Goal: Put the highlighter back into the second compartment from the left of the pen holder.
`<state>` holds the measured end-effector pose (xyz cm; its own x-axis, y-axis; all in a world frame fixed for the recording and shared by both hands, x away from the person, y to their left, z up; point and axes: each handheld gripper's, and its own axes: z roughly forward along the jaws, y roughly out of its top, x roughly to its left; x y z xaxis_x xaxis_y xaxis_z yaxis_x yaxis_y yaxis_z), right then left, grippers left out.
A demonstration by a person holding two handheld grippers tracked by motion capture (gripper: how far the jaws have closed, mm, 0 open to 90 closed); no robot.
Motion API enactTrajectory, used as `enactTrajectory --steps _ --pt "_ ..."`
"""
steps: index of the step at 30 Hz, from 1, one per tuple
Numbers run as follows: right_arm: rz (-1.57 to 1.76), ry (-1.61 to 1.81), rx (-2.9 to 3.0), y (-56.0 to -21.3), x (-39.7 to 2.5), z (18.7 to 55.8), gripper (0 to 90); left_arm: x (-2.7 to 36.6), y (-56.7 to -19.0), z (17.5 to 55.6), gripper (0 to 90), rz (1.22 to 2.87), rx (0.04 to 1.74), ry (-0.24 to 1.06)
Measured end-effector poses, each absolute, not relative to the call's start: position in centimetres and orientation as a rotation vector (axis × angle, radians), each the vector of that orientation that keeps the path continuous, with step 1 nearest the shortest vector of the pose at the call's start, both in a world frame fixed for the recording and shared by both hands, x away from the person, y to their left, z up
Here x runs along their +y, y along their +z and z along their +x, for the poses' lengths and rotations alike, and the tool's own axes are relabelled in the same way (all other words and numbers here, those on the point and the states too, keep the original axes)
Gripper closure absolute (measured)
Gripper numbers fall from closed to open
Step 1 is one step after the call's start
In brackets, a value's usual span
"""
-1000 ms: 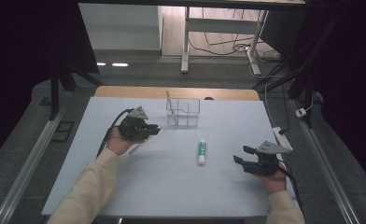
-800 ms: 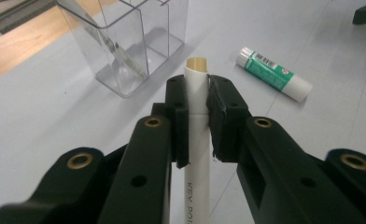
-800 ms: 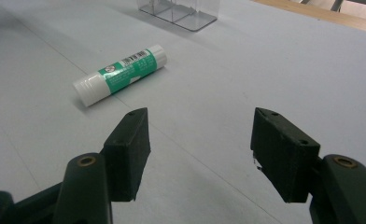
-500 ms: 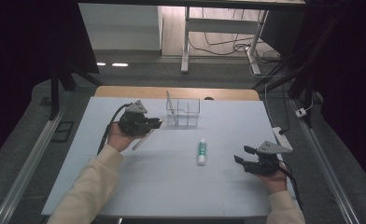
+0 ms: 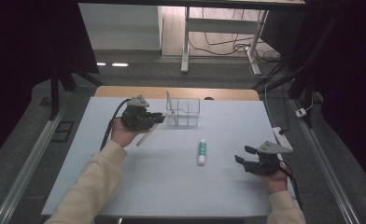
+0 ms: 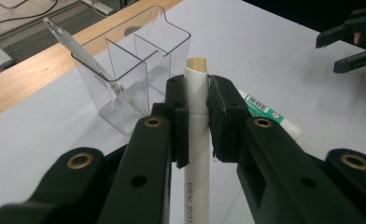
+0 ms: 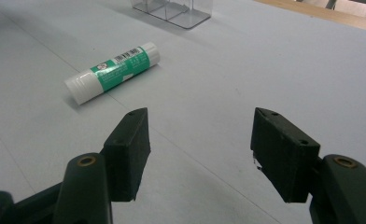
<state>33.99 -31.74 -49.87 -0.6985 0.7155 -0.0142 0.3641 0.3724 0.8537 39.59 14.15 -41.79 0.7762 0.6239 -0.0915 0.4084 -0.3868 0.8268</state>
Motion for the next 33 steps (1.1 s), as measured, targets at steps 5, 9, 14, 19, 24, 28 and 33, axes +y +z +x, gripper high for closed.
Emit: enactTrajectory --steps 5,9,14,19,24,28,33 --pt "0.944 1.257 2.258 -49.9 -31.8 34.0 37.4 13.9 -41.6 39.9 78.6 2.023 0.776 0.282" --pt "0.946 1.255 2.259 -49.9 -31.8 34.0 37.4 13.7 -41.4 40.1 78.6 2.016 0.779 0.286" --pt "0.949 1.258 2.258 -49.9 -31.9 34.1 37.4 13.4 -41.2 40.4 78.6 1.999 0.781 0.288" --pt "0.95 1.253 2.262 -50.0 -31.9 34.1 37.4 13.1 -41.1 40.8 78.6 1.989 0.784 0.28" --pt "0.947 1.244 2.265 -50.0 -32.0 34.1 37.4 12.8 -41.0 41.1 78.6 1.99 0.792 0.284" --pt "0.949 1.247 2.259 -50.0 -32.0 34.1 37.4 12.7 -40.9 41.3 78.6 1.981 0.793 0.291" --pt "0.95 1.251 2.257 -50.1 -32.0 34.2 37.4 12.5 -40.6 41.6 78.5 1.965 0.793 0.289"
